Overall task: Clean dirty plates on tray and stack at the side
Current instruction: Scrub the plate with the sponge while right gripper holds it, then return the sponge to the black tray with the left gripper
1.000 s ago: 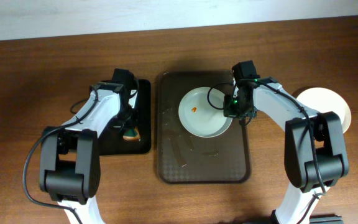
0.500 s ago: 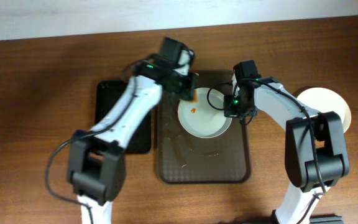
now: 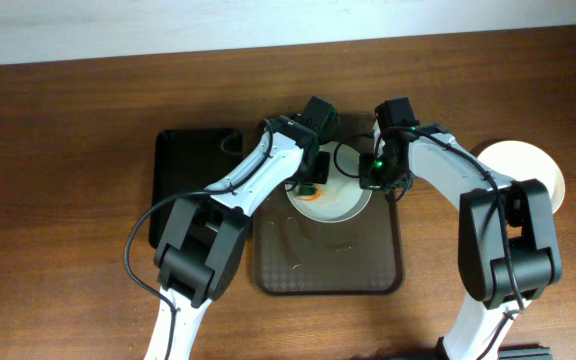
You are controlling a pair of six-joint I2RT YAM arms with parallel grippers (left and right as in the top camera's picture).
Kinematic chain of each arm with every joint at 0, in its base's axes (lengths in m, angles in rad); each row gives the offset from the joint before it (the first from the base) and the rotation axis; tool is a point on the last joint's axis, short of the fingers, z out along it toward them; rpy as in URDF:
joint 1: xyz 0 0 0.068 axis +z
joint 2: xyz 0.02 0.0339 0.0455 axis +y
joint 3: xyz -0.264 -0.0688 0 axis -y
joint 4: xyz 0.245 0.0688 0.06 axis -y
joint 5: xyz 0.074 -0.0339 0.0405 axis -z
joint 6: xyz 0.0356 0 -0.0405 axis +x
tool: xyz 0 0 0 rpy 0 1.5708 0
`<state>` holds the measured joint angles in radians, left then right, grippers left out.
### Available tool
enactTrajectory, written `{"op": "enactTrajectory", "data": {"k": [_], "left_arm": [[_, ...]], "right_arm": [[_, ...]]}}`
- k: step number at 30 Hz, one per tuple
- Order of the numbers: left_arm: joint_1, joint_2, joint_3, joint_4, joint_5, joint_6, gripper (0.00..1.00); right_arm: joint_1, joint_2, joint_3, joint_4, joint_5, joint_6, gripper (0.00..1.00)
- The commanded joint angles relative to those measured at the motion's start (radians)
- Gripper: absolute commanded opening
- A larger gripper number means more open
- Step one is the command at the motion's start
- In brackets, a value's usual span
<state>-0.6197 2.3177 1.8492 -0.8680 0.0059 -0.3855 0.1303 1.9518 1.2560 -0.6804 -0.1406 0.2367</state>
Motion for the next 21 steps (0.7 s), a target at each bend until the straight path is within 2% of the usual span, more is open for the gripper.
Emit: {"op": "enactTrajectory", "data": {"k": [1, 4, 6, 9, 14, 16, 17, 19, 20, 21], "left_arm": [[0.014, 0.053, 0.008, -0.019, -0.371, 0.091, 0.00], [0.013, 0.052, 0.013, -0.033, -0.494, 0.137, 0.00], [0.014, 0.051, 0.074, -0.114, -0.504, 0.136, 0.00], [0.018, 0.051, 0.228, -0.267, -0.504, 0.125, 0.00], [0.111, 0.045, 0.529, -0.597, -0.474, 0.084, 0.00], [0.187, 0.043, 0.601, -0.706, -0.391, 0.086, 0.00], [0.232, 0.042, 0.602, -0.716, -0.297, 0.100, 0.00], [0.330, 0.042, 0.572, -0.715, -0.024, 0.225, 0.00], [0.372, 0.042, 0.542, -0.713, 0.048, 0.273, 0.00], [0.399, 0.042, 0.496, -0.702, 0.058, 0.283, 0.00]], "right_arm": [[-0.005, 0.032, -0.021, -0.024, 0.020, 0.008, 0.04], [-0.005, 0.032, -0.021, -0.029, 0.020, 0.008, 0.04], [-0.005, 0.032, -0.022, -0.034, 0.021, 0.008, 0.04], [-0.012, 0.032, -0.022, -0.039, 0.024, 0.008, 0.04], [-0.014, 0.032, -0.022, -0.046, 0.023, 0.008, 0.05], [-0.014, 0.031, -0.022, -0.046, 0.020, 0.004, 0.05], [-0.014, 0.031, -0.022, -0.045, 0.020, 0.004, 0.04], [-0.014, 0.031, -0.022, -0.045, 0.020, 0.004, 0.04], [-0.014, 0.031, -0.022, -0.046, 0.020, 0.004, 0.04], [-0.014, 0.031, -0.022, -0.046, 0.020, 0.004, 0.04]]}}
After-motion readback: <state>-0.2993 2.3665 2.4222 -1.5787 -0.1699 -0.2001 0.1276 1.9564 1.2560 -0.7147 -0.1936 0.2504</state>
